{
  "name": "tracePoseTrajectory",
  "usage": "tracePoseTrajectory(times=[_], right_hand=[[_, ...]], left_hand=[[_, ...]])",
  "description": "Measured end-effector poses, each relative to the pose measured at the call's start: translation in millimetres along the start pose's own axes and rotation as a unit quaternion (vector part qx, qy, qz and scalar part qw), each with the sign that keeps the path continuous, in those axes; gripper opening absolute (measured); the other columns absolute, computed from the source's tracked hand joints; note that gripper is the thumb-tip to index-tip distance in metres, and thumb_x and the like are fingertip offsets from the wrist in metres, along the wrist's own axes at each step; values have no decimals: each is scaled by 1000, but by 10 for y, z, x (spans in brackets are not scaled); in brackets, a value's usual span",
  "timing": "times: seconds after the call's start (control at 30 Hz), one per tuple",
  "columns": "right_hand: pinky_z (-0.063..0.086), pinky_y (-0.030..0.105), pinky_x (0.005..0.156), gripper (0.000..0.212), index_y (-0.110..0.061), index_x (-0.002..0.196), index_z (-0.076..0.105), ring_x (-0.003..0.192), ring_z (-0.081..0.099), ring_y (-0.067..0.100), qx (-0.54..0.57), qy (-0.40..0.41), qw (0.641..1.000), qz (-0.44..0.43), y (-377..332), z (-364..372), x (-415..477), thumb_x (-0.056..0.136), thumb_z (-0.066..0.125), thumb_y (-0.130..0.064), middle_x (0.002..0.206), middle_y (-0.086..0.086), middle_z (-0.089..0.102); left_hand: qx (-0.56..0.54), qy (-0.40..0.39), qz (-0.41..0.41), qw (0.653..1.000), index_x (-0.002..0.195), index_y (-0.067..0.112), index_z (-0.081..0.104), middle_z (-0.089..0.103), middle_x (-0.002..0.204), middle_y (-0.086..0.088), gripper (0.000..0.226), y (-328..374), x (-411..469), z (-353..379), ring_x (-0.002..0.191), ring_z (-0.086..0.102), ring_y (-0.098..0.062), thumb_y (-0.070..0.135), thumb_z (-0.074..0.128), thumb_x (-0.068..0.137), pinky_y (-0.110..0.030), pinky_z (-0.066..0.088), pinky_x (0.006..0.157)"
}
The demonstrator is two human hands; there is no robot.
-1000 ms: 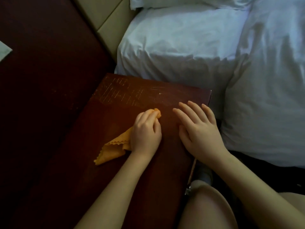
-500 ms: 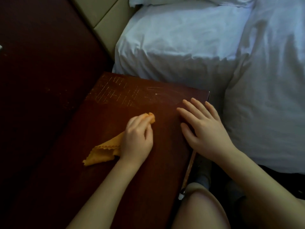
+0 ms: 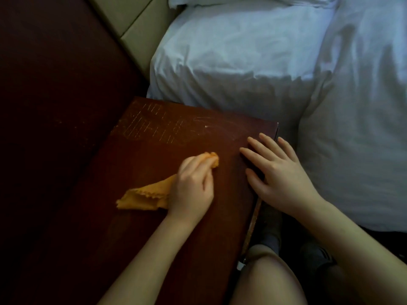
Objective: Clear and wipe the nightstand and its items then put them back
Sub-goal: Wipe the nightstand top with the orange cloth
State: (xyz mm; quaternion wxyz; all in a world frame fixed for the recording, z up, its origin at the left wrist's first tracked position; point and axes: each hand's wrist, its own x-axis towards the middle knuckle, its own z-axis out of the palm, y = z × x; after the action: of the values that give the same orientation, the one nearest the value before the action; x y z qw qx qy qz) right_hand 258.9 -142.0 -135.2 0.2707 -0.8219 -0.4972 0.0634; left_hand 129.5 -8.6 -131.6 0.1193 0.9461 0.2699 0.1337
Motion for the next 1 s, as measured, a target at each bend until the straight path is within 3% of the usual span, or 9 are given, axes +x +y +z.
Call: tracePoseTrajectory(times=[0.07, 0.23, 0.4, 0.53, 0.67, 0.8, 0.93, 1.0], right_hand=[[10, 41, 111, 42, -12, 129, 55, 137, 31, 29, -2, 5, 1000, 7, 21, -1, -17, 88, 57, -21, 140, 10, 46], [15, 45, 110, 46, -9, 129, 55, 135, 34, 32, 4, 7, 1000, 4, -1, 10, -39, 86, 53, -23, 138, 12, 48], [15, 45, 111, 45, -10, 130, 53, 136, 33, 30, 9, 5, 1000, 1, -7, 26, -6, 86, 59, -20, 139, 12, 47], [20, 49, 108, 45, -9, 126, 58, 132, 38, 33, 5, 14, 1000, -4, 5, 7, 7, 84, 52, -24, 134, 13, 52], [22, 49, 107, 44, -8, 123, 60, 130, 41, 34, 1, 26, 1000, -1, 17, -8, 2, 82, 51, -23, 131, 13, 55], [23, 50, 106, 45, -9, 124, 59, 130, 41, 34, 0, 22, 1000, -11, 4, 15, -6, 82, 51, -23, 132, 12, 54], [21, 48, 108, 45, -10, 125, 59, 131, 39, 33, 5, 15, 1000, -5, 7, 13, -4, 83, 50, -24, 133, 12, 53], [22, 49, 107, 44, -10, 124, 59, 130, 41, 34, 5, 17, 1000, -14, 9, 9, -1, 82, 51, -23, 132, 12, 54]], left_hand=[[0, 23, -67, 997, 120, 10, 61, 61, 119, -2, 32, -78, 4, -27, 114, 49, -12, 4, 50, 91, -2, 25, 89], [-12, 81, -156, 984, 121, 12, 60, 58, 123, 1, 32, 35, 287, 80, 119, 44, -12, 9, 44, 94, -13, 28, 92], [-14, 46, -70, 996, 123, 9, 58, 59, 122, -3, 32, 247, 345, 121, 118, 46, -16, 8, 44, 94, -18, 32, 96], [-25, 3, 5, 1000, 119, 8, 61, 62, 118, -4, 32, 139, 79, 36, 115, 50, -15, 0, 49, 90, -6, 26, 97], [-18, 45, -105, 993, 122, 10, 58, 58, 121, -1, 33, -125, -7, -56, 115, 43, -6, 3, 46, 92, 7, 21, 87], [-3, 88, -180, 980, 124, 12, 57, 56, 124, 3, 33, -176, 187, -14, 119, 40, -8, 7, 41, 95, 3, 19, 87], [1, 73, -134, 988, 123, 13, 58, 56, 125, 2, 33, 6, 345, 65, 120, 42, -11, 8, 42, 95, -7, 19, 91], [-8, 43, -80, 996, 121, 12, 59, 58, 122, 0, 32, 85, 323, 67, 117, 44, -12, 7, 44, 94, -4, 19, 93]])
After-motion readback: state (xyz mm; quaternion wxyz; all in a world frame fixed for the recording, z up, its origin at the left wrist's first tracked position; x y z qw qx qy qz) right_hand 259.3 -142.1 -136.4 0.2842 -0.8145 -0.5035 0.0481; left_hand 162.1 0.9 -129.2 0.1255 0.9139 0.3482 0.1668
